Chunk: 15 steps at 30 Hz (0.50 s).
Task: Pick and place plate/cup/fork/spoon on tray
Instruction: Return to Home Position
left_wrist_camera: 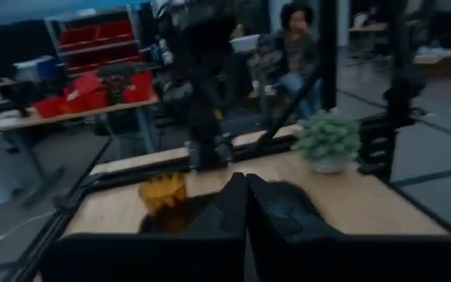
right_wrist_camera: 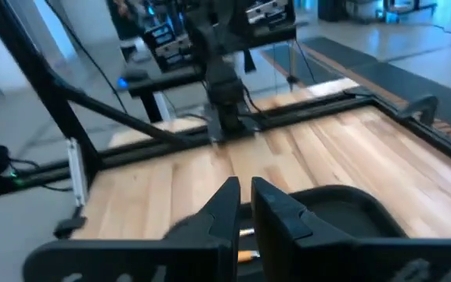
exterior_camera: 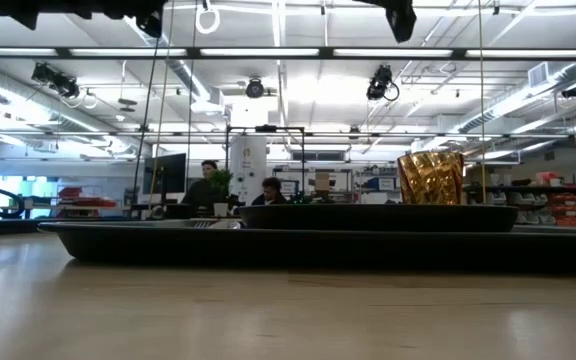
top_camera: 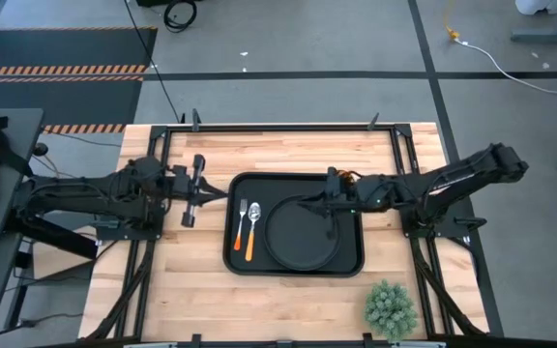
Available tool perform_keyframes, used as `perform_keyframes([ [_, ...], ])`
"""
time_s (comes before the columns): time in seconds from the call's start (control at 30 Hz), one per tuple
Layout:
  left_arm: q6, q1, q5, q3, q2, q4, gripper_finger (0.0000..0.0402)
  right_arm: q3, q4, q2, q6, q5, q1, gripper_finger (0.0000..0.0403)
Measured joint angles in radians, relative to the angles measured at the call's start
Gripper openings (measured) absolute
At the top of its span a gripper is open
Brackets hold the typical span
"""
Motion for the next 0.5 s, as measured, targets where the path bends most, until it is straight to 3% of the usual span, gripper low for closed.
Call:
perform_keyframes([
  [0.23,-0.014,-0.001,-0.029,-0.006,-0.003,0.047,0.0011,-0.244,0.404,-0.076,0.029,-0.119,0.012,0.0041],
  [0.4,-0.077,0.0,-0.064,-0.127,-0.004,0.354,0.0011,-0.441,0.613,-0.234,0.03,-0.231,-0.008,0.0041],
  [0.5,-0.093,-0.001,-0.144,-0.197,-0.004,0.42,0.0011,-0.547,0.651,-0.364,0.029,-0.237,-0.008,0.004],
])
